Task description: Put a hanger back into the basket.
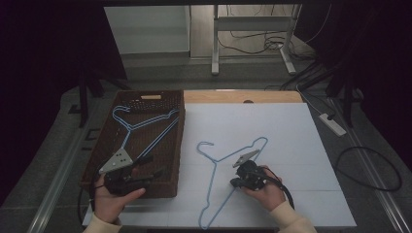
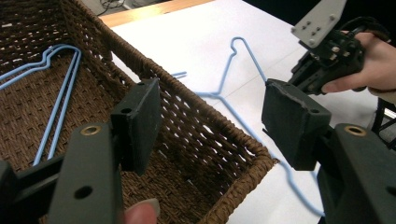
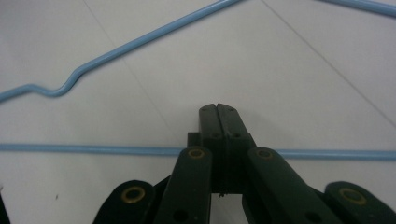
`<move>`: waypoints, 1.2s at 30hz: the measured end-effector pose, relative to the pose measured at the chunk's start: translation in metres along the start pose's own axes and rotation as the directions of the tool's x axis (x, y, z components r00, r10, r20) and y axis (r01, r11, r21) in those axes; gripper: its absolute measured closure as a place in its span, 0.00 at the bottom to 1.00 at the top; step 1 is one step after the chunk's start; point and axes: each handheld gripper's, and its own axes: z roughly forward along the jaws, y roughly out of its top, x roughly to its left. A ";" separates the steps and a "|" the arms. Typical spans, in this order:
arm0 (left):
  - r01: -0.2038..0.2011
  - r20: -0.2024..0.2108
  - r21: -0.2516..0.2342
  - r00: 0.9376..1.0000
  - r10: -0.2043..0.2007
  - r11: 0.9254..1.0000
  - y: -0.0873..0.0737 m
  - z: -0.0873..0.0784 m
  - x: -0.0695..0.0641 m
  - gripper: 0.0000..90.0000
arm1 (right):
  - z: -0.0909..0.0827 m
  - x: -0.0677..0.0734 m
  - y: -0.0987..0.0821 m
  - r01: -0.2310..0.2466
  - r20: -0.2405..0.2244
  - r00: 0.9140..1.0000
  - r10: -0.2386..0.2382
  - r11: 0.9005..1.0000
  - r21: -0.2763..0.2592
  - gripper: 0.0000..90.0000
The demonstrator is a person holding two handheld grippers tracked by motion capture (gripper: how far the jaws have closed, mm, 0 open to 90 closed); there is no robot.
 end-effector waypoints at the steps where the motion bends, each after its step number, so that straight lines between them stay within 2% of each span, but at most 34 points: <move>1: 0.000 -0.001 0.001 1.000 0.000 1.000 0.000 0.000 0.000 0.42 | -0.003 -0.001 -0.005 -0.008 0.003 1.000 0.008 1.000 -0.001 1.00; 7: 0.003 0.000 0.005 1.000 -0.003 1.000 -0.001 0.001 0.001 0.42 | -0.015 0.000 -0.024 -0.047 0.019 0.999 0.047 0.999 -0.003 1.00; 10: 0.005 -0.002 0.004 1.000 -0.005 1.000 -0.001 0.001 0.001 0.42 | -0.017 -0.001 -0.027 -0.051 0.019 0.999 0.051 0.999 -0.002 1.00; 12: 0.006 -0.002 0.001 1.000 -0.006 1.000 -0.001 0.000 0.001 0.42 | -0.017 -0.001 -0.025 -0.030 0.024 0.999 0.030 0.999 -0.013 1.00; 13: 0.006 -0.002 0.001 1.000 -0.006 1.000 -0.001 0.000 0.001 0.42 | -0.018 -0.001 -0.022 -0.022 0.023 0.999 0.023 0.999 -0.036 1.00; 15: 0.006 -0.002 0.001 1.000 -0.006 1.000 -0.001 0.001 0.001 0.42 | -0.021 -0.003 -0.009 -0.004 0.023 1.000 0.007 0.995 -0.103 0.92; 16: 0.006 0.000 0.002 1.000 -0.006 1.000 -0.001 0.001 0.001 0.42 | -0.022 -0.003 -0.003 0.003 0.030 1.000 0.000 0.993 -0.118 0.88; 18: 0.005 -0.001 0.003 1.000 -0.005 1.000 -0.001 0.001 0.000 0.42 | -0.021 -0.005 0.014 0.032 0.054 0.998 -0.024 0.988 -0.153 0.71; 21: 0.004 0.001 0.003 1.000 -0.004 1.000 -0.001 0.001 0.000 0.42 | -0.009 -0.012 0.042 0.042 0.040 0.999 -0.036 0.988 -0.149 0.61; 24: 0.004 0.002 0.001 1.000 -0.004 1.000 -0.001 0.001 0.001 0.42 | 0.001 -0.015 0.057 0.051 0.033 0.998 -0.047 0.990 -0.131 0.58; 26: 0.006 0.001 -0.002 1.000 -0.006 1.000 -0.001 0.000 0.002 0.41 | 0.016 -0.015 0.075 0.070 0.028 0.997 -0.068 0.992 -0.102 0.57; 30: 0.006 0.003 -0.004 1.000 -0.006 1.000 -0.001 -0.001 0.003 0.41 | 0.037 -0.014 0.094 0.099 0.043 0.994 -0.097 0.994 -0.048 0.56; 32: 0.010 0.013 -0.010 1.000 -0.010 1.000 -0.001 -0.001 0.003 0.41 | 0.048 -0.013 0.102 0.106 0.040 0.994 -0.105 0.994 -0.021 0.56; 36: 0.012 0.016 -0.013 1.000 -0.011 1.000 -0.001 -0.002 0.003 0.41 | 0.061 -0.009 0.111 0.135 0.053 0.989 -0.135 0.991 0.014 0.61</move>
